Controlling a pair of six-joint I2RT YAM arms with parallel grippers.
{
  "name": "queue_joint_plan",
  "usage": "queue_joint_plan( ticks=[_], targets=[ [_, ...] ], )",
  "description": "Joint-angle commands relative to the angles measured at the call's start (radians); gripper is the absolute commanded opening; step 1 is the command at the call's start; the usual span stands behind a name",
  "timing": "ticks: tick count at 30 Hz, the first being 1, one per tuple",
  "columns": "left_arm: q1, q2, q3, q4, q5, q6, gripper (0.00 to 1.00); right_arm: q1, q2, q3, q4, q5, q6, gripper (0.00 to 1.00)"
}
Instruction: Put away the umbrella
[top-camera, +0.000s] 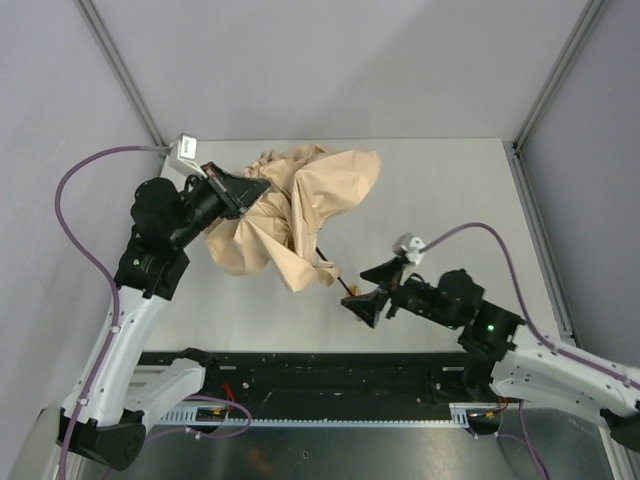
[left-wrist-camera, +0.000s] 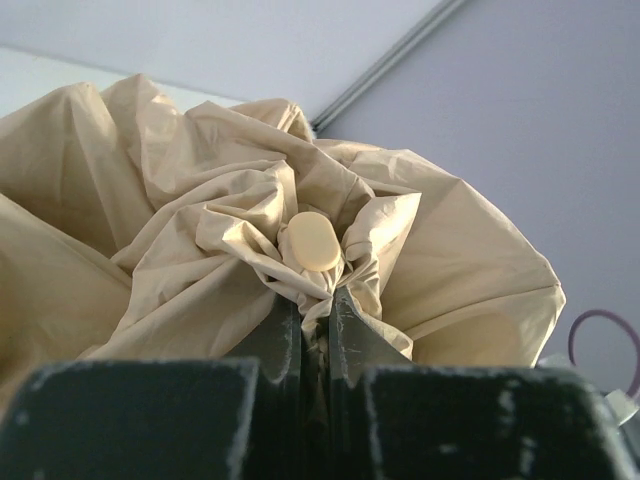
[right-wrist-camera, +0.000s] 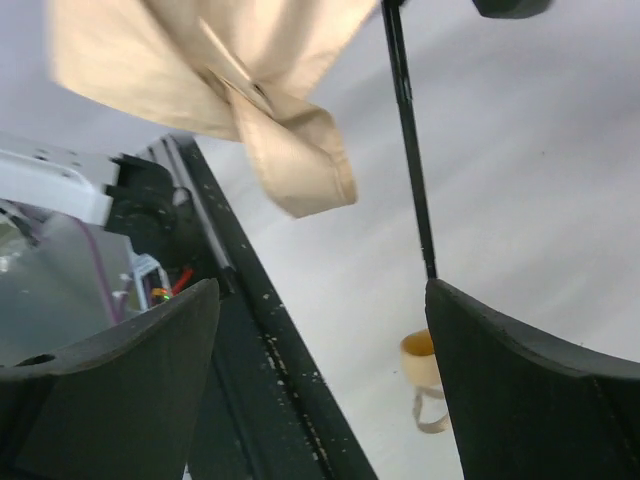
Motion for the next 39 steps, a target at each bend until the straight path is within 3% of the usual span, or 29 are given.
queue_joint_plan(
  ticks=[1,7,14,23,39],
  targets=[
    [0.011,-0.034,-0.034,0.269,0.132,0.054,0.00,-0.027,-0.156,0.043,-0.136,-0.106,0.081,0.87],
    [0.012,-0.023,-0.048,0.341,0.196,0.005,0.00,-0.029,-0.064,0.095,0.081,-0.195,0.102,0.69],
    [0.012,-0.025,-0.039,0.356,0.240,0.005,0.00,-0.069,0.018,0.150,0.165,-0.237,0.082,0.51],
    [0.012,-0.022,-0.046,0.360,0.256,-0.002,0.00,-0.074,0.069,0.168,0.282,-0.423,0.102,0.46],
    [0.014,-0.030,-0.047,0.366,0.285,-0.015,0.00,-0.048,0.172,0.213,0.318,-0.343,0.069,0.38]
  ],
)
